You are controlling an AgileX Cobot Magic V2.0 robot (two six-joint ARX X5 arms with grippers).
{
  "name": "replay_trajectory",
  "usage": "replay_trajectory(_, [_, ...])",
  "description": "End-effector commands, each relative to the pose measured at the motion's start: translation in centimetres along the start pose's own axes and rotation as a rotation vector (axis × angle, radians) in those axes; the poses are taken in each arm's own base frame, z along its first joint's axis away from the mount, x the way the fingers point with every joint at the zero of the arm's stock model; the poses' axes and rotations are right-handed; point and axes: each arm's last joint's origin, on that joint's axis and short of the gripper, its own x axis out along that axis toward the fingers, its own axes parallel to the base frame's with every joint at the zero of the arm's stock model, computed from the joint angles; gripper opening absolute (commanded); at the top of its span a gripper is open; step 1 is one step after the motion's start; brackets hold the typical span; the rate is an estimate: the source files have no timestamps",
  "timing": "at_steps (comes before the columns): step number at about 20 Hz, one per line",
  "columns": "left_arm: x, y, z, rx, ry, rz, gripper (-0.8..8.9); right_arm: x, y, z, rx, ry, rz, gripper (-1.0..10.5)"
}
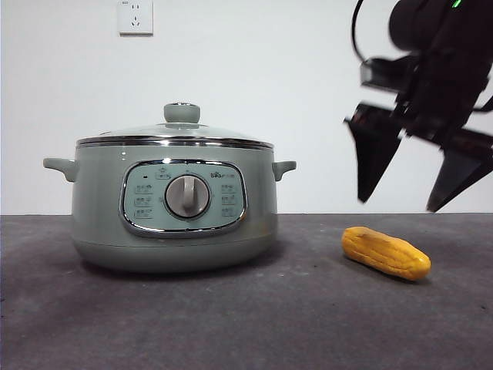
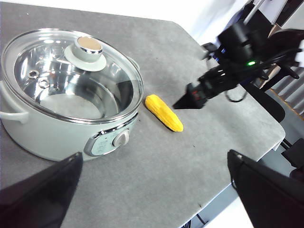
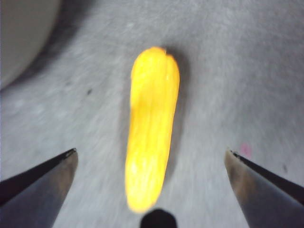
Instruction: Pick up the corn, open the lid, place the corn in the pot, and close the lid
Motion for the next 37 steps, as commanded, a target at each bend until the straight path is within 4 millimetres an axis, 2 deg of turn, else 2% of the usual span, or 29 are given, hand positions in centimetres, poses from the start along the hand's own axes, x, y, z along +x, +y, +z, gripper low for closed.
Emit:
replay_trajectory(1, [0.2, 0.1, 0.2, 0.011, -0.001, -0.006, 6.25, 1.8, 0.4, 0.4, -0.013, 0.012, -0.021, 5.2])
replay_trajectory(6, [0.4, 0.2, 0.3, 0.004, 0.007, -0.005, 6.25, 4.2, 0.6, 0.5, -0.019, 0.042, -0.024, 4.9])
replay_trajectory(7, [0.4, 0.2, 0.3, 0.004, 0.008, -0.005, 6.25, 4.6, 0.6, 0.4, -0.011, 0.051, -0.024, 4.5])
replay_trajectory(9, [0.4, 0.2, 0.3, 0.004, 0.007, -0.004, 6.25, 5.0, 0.5, 0.4, -0.011, 0.058, -0.024, 2.4])
replay_trajectory(10, [0.4, 0.2, 0.3, 0.004, 0.007, -0.004, 6.25, 5.1, 0.5, 0.4, -0.011, 0.058, -0.024, 1.8])
replay_trajectory(14, [0.4, 0.2, 0.3, 0.004, 0.008, -0.004, 6.25, 5.7, 0.5, 0.3, 0.0, 0.072, -0.013, 1.6])
replay_trajectory(16, [0.4, 0.3, 0.3, 0.004, 0.008, -0.004, 6.25, 5.7, 0.5, 0.3, 0.0, 0.073, -0.012, -0.1])
replay_trajectory(20, [0.8, 0.6, 0.6, -0.007, 0.023, -0.003, 6.25, 5.0, 0.6, 0.3, -0.001, 0.071, -0.013, -0.1])
replay_trajectory(23, [1.7, 1.0, 1.4, 0.008, 0.021, -0.021, 6.24, 1.5, 0.9, 0.2, -0.006, 0.019, -0.013, -0.1])
replay_trajectory(26, [3.6, 1.8, 3.4, 0.071, -0.036, -0.053, 6.24, -4.6, 1.5, -0.4, -0.017, -0.105, -0.015, -0.1])
replay_trajectory(29, [6.9, 3.5, 5.6, 0.105, -0.062, -0.075, 6.24, -11.2, 2.2, -2.4, -0.031, -0.263, -0.015, -0.1])
replay_trajectory(31, [9.6, 4.9, 6.5, 0.104, -0.048, -0.082, 6.24, -14.8, 2.6, -4.2, -0.028, -0.354, -0.013, -0.1])
replay_trajectory(34, [13.4, 6.5, 7.7, 0.122, -0.04, -0.097, 6.24, -18.3, 3.0, -6.9, 0.012, -0.446, -0.002, -0.1])
replay_trajectory(37, [17.0, 7.4, 9.5, 0.217, -0.01, -0.018, 6.24, -20.2, 3.2, -9.2, 0.047, -0.459, 0.007, -0.1])
